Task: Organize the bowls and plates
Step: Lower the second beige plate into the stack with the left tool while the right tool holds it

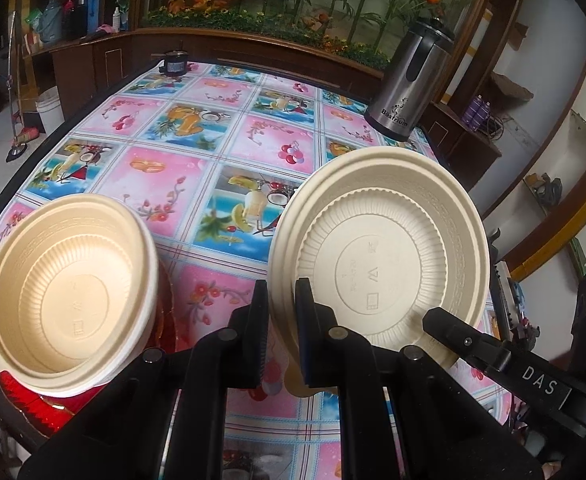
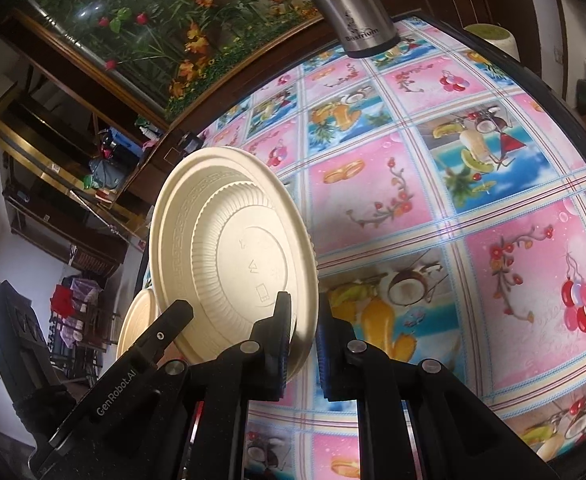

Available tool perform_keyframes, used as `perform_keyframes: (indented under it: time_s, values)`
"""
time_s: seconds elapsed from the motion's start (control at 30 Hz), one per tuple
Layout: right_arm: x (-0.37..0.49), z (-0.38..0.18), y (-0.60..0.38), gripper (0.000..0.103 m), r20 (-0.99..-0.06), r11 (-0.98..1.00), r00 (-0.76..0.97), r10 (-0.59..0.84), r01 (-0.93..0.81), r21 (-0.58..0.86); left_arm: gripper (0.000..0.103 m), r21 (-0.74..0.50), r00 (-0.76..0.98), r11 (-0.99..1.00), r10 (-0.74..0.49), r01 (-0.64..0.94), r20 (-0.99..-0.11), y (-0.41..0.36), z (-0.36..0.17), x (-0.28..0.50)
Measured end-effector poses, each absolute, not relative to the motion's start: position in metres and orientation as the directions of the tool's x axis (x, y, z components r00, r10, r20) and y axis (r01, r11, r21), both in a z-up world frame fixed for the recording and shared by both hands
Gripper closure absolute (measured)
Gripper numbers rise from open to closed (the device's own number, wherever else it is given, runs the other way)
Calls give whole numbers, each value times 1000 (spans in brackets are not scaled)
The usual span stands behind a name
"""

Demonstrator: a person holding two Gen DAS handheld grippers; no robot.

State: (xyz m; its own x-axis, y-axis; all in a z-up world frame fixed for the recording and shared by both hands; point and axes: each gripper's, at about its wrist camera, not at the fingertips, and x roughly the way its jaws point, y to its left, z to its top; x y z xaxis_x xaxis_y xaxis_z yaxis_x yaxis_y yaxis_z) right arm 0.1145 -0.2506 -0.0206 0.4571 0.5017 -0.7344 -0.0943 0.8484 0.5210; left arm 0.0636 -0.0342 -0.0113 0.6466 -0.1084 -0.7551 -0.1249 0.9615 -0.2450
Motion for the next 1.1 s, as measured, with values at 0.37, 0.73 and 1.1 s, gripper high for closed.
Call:
perform_keyframes:
  time_s: [0.37,0.73,1.1]
  values:
    - [97,-3,-227,91,-723,850,465,510,-148,505,92,-249,677,958,-91,-140,-730,-13,2,43]
    - [89,11,-204,91,-708,840,459,537,-213,499,92,-258,698,951,-70,-169,-713,11,13,31]
    - [83,26,-185,91,-699,832,453,554,-260,490,92,-262,708,946,-53,-190,-704,29,24,22]
